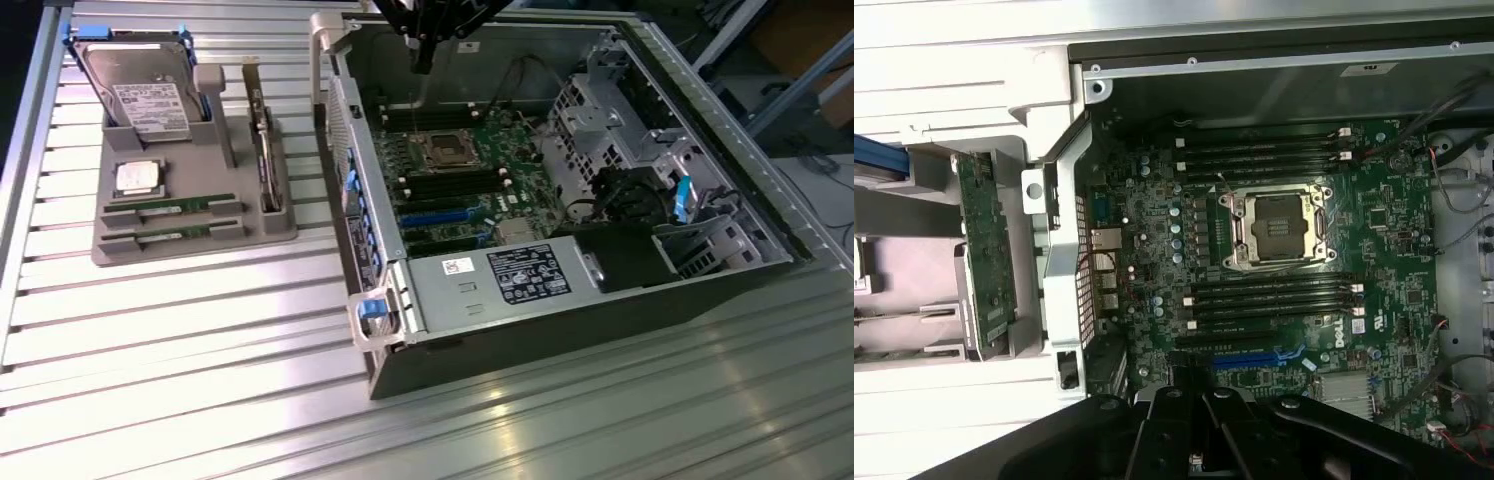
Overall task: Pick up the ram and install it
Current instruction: 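Reach for the ram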
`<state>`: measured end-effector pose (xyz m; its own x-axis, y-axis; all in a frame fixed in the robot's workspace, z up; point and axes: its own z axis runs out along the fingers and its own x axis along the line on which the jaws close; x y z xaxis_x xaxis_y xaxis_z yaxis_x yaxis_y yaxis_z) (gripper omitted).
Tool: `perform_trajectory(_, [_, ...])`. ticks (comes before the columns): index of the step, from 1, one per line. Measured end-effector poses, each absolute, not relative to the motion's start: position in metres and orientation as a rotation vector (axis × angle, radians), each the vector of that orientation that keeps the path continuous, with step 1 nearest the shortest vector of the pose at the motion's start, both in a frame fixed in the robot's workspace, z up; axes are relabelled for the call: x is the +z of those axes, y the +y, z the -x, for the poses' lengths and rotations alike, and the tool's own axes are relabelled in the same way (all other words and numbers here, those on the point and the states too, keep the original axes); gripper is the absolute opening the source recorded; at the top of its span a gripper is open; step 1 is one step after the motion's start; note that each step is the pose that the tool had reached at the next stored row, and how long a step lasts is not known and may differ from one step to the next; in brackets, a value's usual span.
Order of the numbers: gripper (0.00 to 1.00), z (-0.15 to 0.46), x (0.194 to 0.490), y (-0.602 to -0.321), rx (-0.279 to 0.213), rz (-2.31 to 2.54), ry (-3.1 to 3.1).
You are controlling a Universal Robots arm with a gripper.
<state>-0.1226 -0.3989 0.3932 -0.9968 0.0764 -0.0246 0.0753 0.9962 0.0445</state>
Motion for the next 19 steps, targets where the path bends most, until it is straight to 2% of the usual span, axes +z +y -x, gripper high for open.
perform_trajectory(19, [0.12, 0.197, 0.393, -0.399, 0.068, -0.118, 3.112])
